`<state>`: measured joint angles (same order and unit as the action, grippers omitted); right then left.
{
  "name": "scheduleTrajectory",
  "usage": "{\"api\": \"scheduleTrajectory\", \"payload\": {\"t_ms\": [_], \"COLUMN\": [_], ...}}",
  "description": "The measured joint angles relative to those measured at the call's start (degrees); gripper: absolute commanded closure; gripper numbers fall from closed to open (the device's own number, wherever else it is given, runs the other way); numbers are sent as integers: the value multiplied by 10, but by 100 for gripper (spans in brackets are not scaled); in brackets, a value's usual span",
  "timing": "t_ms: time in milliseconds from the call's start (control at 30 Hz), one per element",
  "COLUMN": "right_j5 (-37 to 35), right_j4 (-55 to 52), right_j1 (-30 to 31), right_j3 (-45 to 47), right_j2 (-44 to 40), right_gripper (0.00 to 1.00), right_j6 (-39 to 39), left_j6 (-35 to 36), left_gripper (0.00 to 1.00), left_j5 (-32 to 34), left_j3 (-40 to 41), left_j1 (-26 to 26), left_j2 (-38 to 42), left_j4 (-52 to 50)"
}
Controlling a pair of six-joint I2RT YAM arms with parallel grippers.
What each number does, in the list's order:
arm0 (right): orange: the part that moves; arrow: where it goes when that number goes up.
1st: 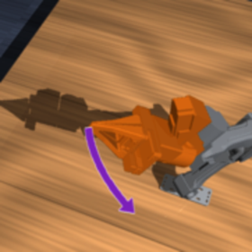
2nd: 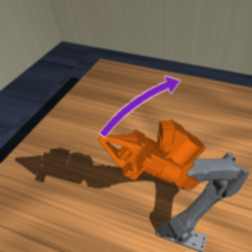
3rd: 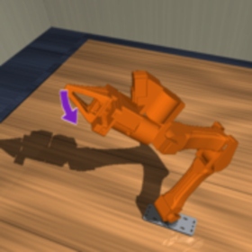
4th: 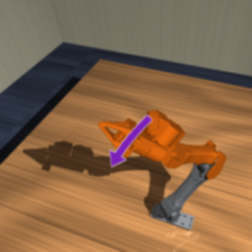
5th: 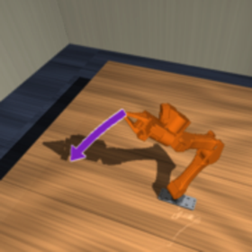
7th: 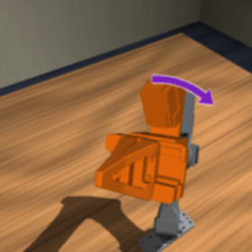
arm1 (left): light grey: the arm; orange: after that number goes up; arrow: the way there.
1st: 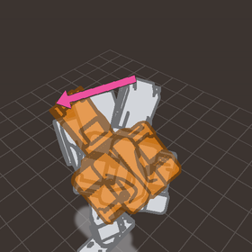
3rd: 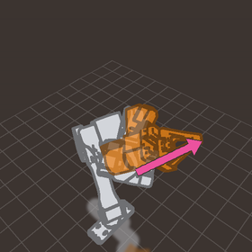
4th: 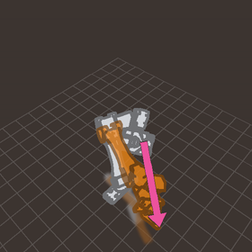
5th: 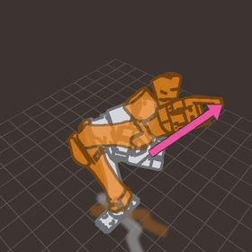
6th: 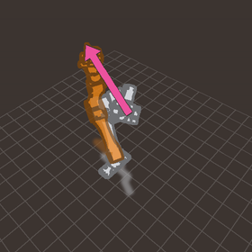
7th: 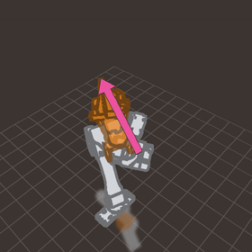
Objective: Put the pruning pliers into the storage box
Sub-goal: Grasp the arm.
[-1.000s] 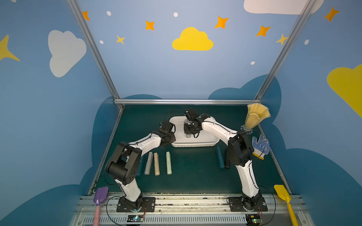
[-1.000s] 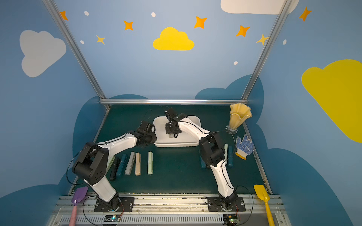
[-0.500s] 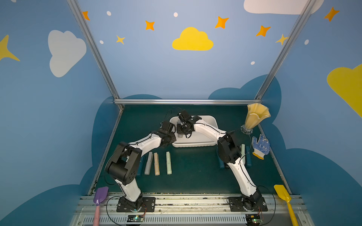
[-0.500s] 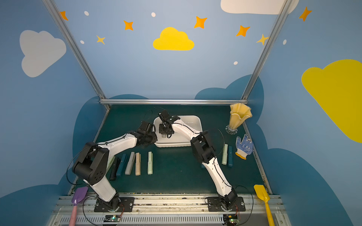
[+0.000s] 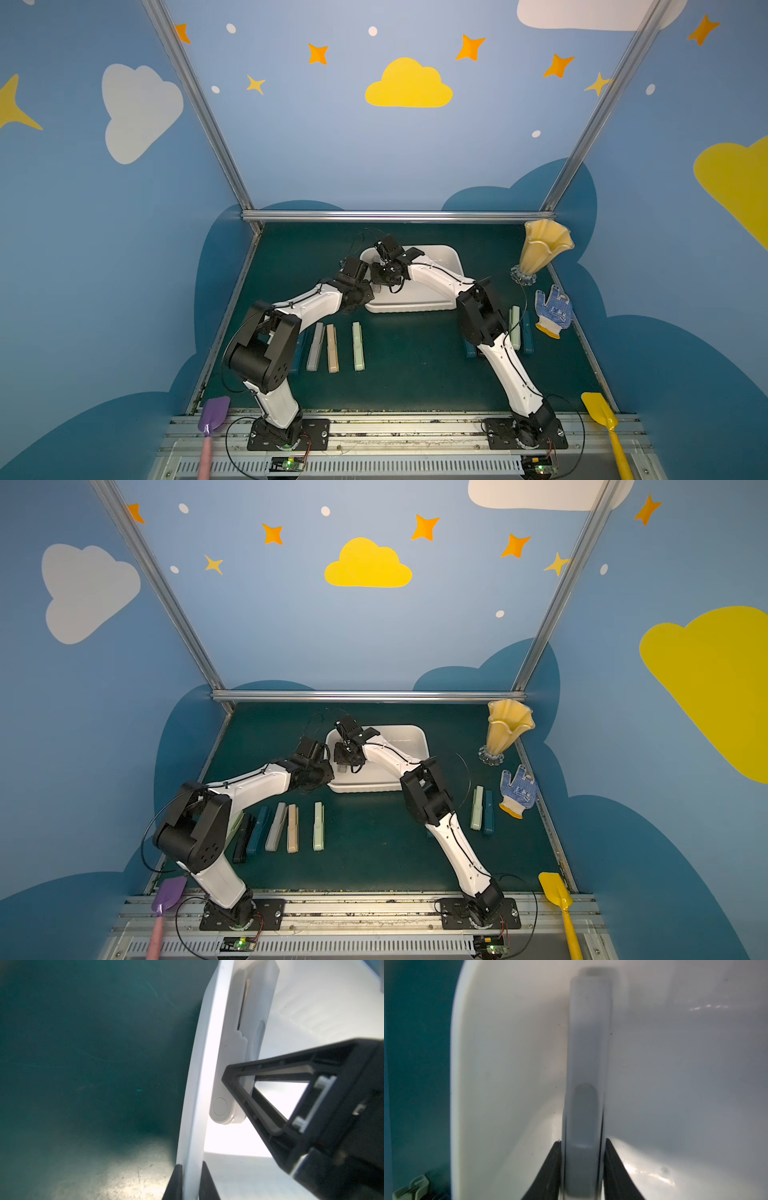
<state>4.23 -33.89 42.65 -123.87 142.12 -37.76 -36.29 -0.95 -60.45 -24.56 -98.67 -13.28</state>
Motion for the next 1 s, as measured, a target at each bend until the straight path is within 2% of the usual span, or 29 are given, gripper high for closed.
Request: {"api": "scheduleTrajectory", "payload": {"t_ms": [400, 700, 833, 1000], "right_j5": [11, 25, 24, 19], "right_j4": [13, 16, 18, 21], "right_j1": [0, -4, -9, -20], "right_j3": [0, 3, 38, 94], "right_j2": [0, -5, -45, -134], "right_gripper": [58, 47, 46, 46], "right_j6": [-13, -10, -5, 14], "left_j6": [0, 0, 0, 0], "left_gripper": [85, 85, 85, 85], "left_j5": [0, 2, 2, 3], "left_j3": [0, 3, 3, 3], "left_j1": [0, 0, 0, 0], "left_j2": [0, 0, 0, 0], "left_j4": [1, 5, 6, 7]}}
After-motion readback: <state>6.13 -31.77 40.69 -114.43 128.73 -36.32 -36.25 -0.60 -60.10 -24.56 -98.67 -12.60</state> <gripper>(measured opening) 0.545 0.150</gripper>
